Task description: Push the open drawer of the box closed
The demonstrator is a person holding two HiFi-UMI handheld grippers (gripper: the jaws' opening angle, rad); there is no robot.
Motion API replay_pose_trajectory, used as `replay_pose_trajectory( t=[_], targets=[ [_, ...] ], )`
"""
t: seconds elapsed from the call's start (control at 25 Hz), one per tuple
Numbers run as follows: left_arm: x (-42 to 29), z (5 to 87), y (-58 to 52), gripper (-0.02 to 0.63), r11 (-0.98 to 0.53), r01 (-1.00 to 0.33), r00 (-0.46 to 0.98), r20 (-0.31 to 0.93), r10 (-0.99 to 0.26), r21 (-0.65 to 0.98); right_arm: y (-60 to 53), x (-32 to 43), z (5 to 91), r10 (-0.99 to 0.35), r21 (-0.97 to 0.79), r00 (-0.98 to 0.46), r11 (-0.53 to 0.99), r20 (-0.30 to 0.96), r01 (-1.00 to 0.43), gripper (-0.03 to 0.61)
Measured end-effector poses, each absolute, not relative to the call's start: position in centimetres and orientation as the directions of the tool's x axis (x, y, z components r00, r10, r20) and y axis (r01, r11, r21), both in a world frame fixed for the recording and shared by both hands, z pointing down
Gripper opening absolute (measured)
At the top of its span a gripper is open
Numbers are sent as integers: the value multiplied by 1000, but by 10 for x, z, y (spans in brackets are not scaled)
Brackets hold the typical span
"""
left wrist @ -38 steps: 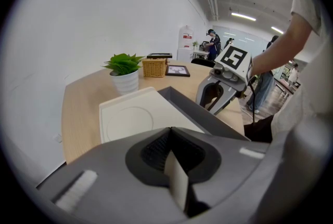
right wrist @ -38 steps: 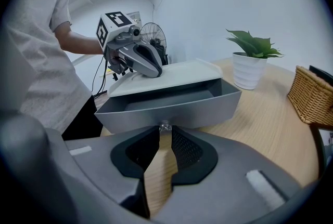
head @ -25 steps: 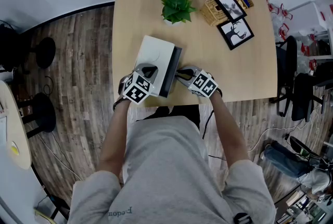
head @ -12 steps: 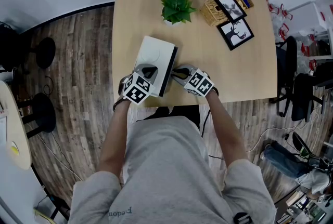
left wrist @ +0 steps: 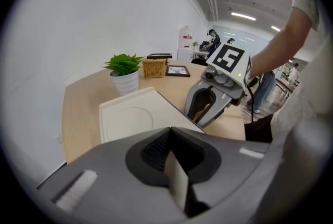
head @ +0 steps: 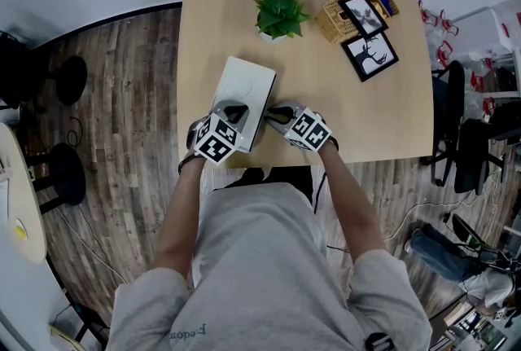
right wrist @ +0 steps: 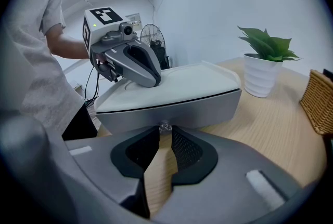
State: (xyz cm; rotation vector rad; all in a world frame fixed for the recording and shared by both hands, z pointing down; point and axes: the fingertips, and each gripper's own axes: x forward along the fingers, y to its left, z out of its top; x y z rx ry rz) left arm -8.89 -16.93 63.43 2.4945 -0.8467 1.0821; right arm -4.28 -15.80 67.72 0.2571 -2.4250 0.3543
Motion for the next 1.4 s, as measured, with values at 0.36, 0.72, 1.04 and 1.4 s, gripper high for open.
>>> replay_pose_trajectory(
  t=[0.36, 0.72, 1.04, 1.4],
  targets=[
    [-89, 635, -171, 54, -781, -624, 544, 735, -404, 32, -161, -49, 679, -94, -196, -759, 939, 644, -283, 75],
    [-89, 636, -172, 54, -770, -637, 539, 735, -412, 35, -162, -49, 678, -123, -191, -756, 930, 643, -314, 75],
    [-90, 636, -171, 54, -766, -642, 536, 733, -419, 32, -162, -48, 679, -194, -187, -731, 895, 654, -406, 79],
    [-90, 635, -172, 54, -747, -663, 531, 737, -419, 53, -173, -29, 646, -367, -196, -724, 802, 584, -564, 80]
  ],
)
